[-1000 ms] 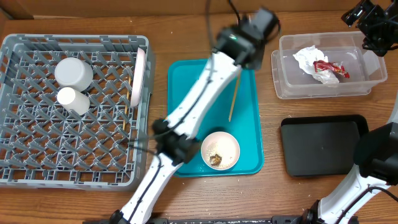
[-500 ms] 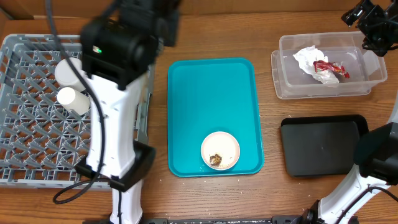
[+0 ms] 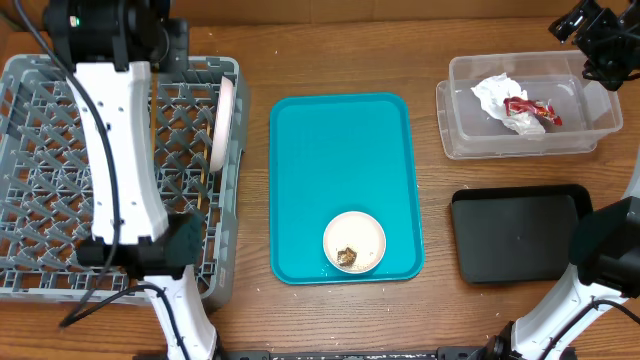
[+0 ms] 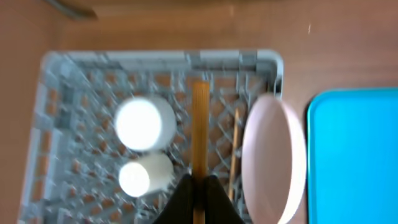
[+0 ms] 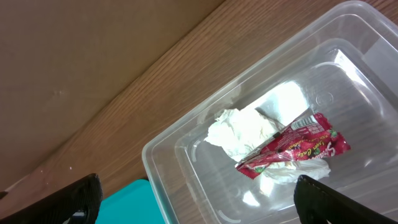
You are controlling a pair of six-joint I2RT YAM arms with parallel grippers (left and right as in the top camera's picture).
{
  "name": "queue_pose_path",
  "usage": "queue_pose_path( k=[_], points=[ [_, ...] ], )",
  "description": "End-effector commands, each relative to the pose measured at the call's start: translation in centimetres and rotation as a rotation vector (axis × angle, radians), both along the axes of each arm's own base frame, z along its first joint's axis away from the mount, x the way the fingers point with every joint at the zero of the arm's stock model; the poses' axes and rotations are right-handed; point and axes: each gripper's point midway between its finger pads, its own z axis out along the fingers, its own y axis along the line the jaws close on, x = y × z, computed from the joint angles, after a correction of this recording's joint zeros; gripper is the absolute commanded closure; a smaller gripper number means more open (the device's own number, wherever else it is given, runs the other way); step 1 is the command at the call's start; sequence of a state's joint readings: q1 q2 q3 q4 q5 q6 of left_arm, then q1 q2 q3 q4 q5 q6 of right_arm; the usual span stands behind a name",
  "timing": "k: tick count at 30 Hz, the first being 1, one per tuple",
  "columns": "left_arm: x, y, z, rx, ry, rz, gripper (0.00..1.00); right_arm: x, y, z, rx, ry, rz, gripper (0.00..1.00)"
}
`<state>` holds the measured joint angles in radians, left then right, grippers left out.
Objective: Sort waste into correct bins and load items into the dishwasher
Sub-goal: 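Carry the chopstick to the rack and insert it beside the first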
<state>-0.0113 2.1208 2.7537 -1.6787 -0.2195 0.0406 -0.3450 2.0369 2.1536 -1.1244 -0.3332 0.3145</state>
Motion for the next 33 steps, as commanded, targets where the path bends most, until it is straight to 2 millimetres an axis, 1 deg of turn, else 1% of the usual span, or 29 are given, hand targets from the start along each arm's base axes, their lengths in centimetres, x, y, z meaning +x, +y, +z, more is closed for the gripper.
queue_pose_path(
  k=[1, 5, 9, 11, 15, 20, 23, 28, 31, 33],
  points=[
    [0.0, 0.5, -2.8, -0.069, 0.083, -0.018, 0.96, -0.5, 0.3, 2.7, -0.020, -0.054, -0.001, 0.00],
    [0.7, 2.4, -6.1, -0.082, 0.142, 0.026, 0.96, -0.5, 0.3, 2.7, -0.020, -0.054, -0.001, 0.00],
    [1.2, 2.7, -8.9, -0.134, 0.182, 0.023, 0.96, -0.5, 0.3, 2.7, -0.019, -0.054, -0.002, 0.00],
    [1.6, 2.4, -10.2, -0.171, 0.189, 0.015, 0.96, -0.5, 0.3, 2.7, -0.020, -0.054, -0.001, 0.00],
    [2.5, 0.9, -12.4, -0.255, 0.194, -0.027, 0.96, -0.5, 0.3, 2.7, -0.019, -0.054, -0.002, 0.00],
    [3.0, 0.8, -14.8, -0.262, 0.205, -0.027, 0.96, -0.5, 0.3, 2.7, -0.020, -0.054, -0.001, 0.00],
    [3.1, 1.1, -15.7, -0.262, 0.212, -0.022, 0.96, -0.5, 0.3, 2.6, -0.020, -0.054, -0.001, 0.00],
    [3.3, 1.2, -15.9, -0.243, 0.213, -0.067, 0.95, -0.5, 0.3, 2.7, -0.020, -0.054, -0.002, 0.00],
    [3.3, 1.2, -15.9, -0.240, 0.210, -0.072, 0.91, -0.5, 0.3, 2.7, -0.020, -0.054, -0.001, 0.00],
    [3.3, 1.2, -16.0, -0.241, 0.212, -0.072, 0.89, -0.5, 0.3, 2.7, -0.020, -0.054, -0.001, 0.00]
  ],
)
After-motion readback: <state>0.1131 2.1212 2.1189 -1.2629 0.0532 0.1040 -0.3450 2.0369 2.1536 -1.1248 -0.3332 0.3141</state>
